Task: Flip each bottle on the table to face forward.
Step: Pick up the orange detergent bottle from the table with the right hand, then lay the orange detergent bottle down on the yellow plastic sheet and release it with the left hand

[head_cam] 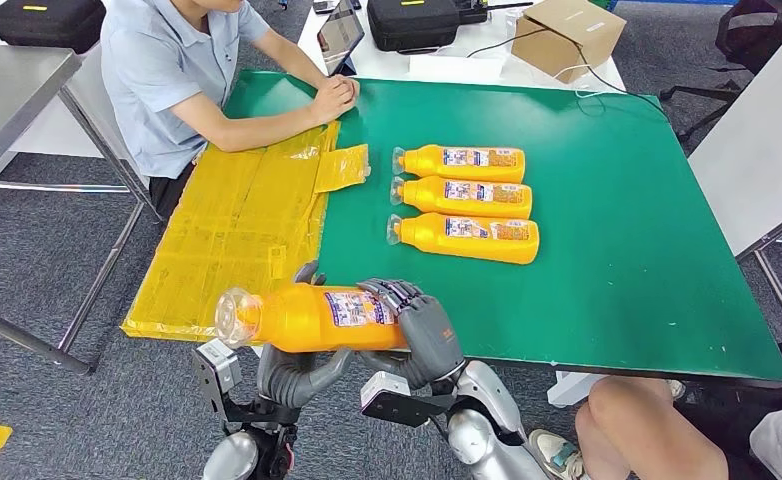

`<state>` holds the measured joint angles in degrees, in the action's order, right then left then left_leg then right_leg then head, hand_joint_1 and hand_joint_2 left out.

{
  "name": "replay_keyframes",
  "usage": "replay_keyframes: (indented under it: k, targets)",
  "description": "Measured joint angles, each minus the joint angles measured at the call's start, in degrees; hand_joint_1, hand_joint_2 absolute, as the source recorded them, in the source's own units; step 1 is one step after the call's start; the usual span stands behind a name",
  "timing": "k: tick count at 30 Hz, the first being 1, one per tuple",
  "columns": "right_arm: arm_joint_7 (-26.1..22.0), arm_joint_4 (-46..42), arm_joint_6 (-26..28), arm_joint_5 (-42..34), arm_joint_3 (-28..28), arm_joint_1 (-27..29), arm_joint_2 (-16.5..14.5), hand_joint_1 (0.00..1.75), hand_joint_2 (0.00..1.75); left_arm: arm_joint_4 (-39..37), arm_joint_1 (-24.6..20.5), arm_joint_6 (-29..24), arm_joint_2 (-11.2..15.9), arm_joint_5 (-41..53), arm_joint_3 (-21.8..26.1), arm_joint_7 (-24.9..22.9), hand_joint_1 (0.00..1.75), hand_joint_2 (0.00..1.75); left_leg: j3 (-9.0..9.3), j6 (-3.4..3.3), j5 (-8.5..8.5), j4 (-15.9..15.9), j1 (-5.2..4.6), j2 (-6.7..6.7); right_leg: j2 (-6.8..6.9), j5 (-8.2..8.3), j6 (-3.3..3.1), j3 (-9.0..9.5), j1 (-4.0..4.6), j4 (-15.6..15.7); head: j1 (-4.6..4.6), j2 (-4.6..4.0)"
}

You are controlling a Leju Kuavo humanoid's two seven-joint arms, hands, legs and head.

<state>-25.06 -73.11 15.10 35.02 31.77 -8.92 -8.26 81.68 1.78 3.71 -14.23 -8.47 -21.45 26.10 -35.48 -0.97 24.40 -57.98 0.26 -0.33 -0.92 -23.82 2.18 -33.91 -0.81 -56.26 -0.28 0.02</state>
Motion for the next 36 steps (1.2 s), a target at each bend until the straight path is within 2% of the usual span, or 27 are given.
replay_keyframes:
  k: [2, 3, 4, 6, 7, 8, 10, 14, 17, 21, 24, 28, 36]
  targets:
    - [-0.28, 0.3, 0.07, -0.78, 0.25, -0.22, -0.15, 1.75, 1.75, 0.0, -0.2, 0.19, -0.04, -1.51, -0.05, -0.16, 0.0, 1.75, 0.0, 0.0, 0.0, 0.0, 0.0, 0.0, 0.0, 0.0, 0.0, -0.01, 0.01, 0.0, 0.0, 0.0]
    - [-0.33, 0.51, -0.01, -1.12, 0.43, -0.35, -0.24, 1.75, 1.75, 0.0, -0.34, 0.51, -0.07, -2.7, -0.07, -0.41, 0.31, 1.75, -0.01, 0.0, 0.0, 0.0, 0.0, 0.0, 0.0, 0.0, 0.0, -0.01, 0.01, 0.0, 0.0, 0.0]
    - [-0.38, 0.78, -0.18, -1.49, 0.61, -0.49, -0.32, 1.75, 1.75, 0.0, -0.48, 1.06, -0.11, -4.18, -0.06, -0.72, 0.69, 1.75, -0.01, 0.0, 0.0, 0.0, 0.0, -0.01, 0.0, 0.0, 0.0, -0.01, 0.01, 0.0, 0.0, 0.0]
    - [-0.51, 1.49, -0.78, -2.31, 1.14, -0.81, -0.62, 1.75, 1.75, 0.0, -0.71, 2.24, -0.15, -6.97, 0.01, -1.24, 1.57, 1.75, -0.01, 0.0, 0.0, 0.0, 0.0, -0.01, 0.0, 0.0, 0.0, -0.02, 0.02, 0.0, 0.0, 0.0]
    - [-0.57, 1.92, -1.2, -2.72, 1.46, -1.01, -0.87, 1.75, 1.75, 0.0, -0.77, 2.56, -0.15, -7.97, 0.05, -1.29, 1.69, 1.75, -0.01, 0.01, 0.0, 0.0, 0.0, -0.01, 0.0, 0.0, 0.0, -0.03, 0.02, -0.01, -0.01, 0.0]
    - [-0.57, 2.39, -1.68, -3.09, 1.81, -1.2, -1.15, 1.75, 1.75, 0.0, -0.8, 2.62, -0.15, -8.63, 0.1, -1.25, 1.75, 1.75, -0.01, 0.01, 0.0, 0.0, 0.01, 0.0, 0.0, 0.0, 0.0, -0.04, 0.03, -0.01, -0.01, 0.0]
    - [-0.38, 3.37, -2.7, -3.59, 2.45, -1.56, -1.62, 1.75, 1.75, 0.01, -0.8, 2.33, -0.15, -9.44, 0.3, -1.14, 1.75, 1.75, -0.02, 0.01, 0.0, 0.0, 0.01, 0.0, 0.0, 0.0, 0.0, -0.05, 0.03, -0.01, -0.01, 0.0]
    - [0.0, 4.77, -3.71, -3.72, 3.29, -2.28, -1.85, 1.59, 1.75, 0.02, -0.73, 1.57, -0.15, -9.79, 0.73, -1.11, 1.75, 1.75, -0.03, 0.01, -0.01, 0.0, 0.02, 0.0, 0.0, -0.01, -0.01, -0.06, 0.02, -0.01, 0.0, 0.0]
    - [0.01, 4.81, -3.73, -3.72, 3.31, -2.31, -1.86, 1.59, 1.75, 0.02, -0.72, 1.56, -0.15, -9.8, 0.75, -1.12, 1.75, 1.75, -0.03, 0.01, -0.01, 0.0, 0.02, 0.0, 0.0, -0.01, -0.01, -0.06, 0.02, -0.01, 0.0, 0.0]
    - [0.03, 4.95, -3.79, -3.72, 3.39, -2.41, -1.87, 0.06, 1.75, 0.02, -0.72, 1.51, -0.15, -9.85, 0.8, -1.13, 1.75, 1.75, -0.02, 0.01, -0.01, 0.0, 0.02, 0.01, 0.0, -0.01, -0.01, -0.06, 0.02, -0.01, 0.0, 0.0]
    - [0.05, 5.78, -4.52, -3.9, 4.09, -2.92, -1.9, 0.0, 1.75, 0.01, -0.88, 1.16, -0.16, -10.22, 1.19, -1.16, 1.75, 1.75, -0.03, 0.01, -0.01, 0.0, 0.02, 0.0, 0.0, 0.0, -0.01, -0.05, 0.01, -0.01, 0.01, 0.0]
    - [0.79, 6.84, -5.41, -6.31, 5.42, -2.45, -3.14, 0.0, 0.0, 0.01, -1.21, -2.36, -0.4, -9.18, 2.34, -1.34, 1.75, 1.75, -0.04, 0.01, -0.01, 0.0, 0.02, 0.01, 0.0, -0.01, -0.01, -0.08, 0.01, 0.0, -0.01, 0.0]
    - [-0.9, 3.21, 2.79, -3.98, 5.55, 1.36, -3.5, 0.0, 0.0, -0.19, -3.23, -17.54, -0.07, 6.81, 3.83, -3.25, 1.75, 1.75, -0.05, 0.01, -0.01, 0.0, 0.02, 0.0, 0.01, -0.01, -0.01, -0.09, 0.01, 0.0, -0.01, 0.0]
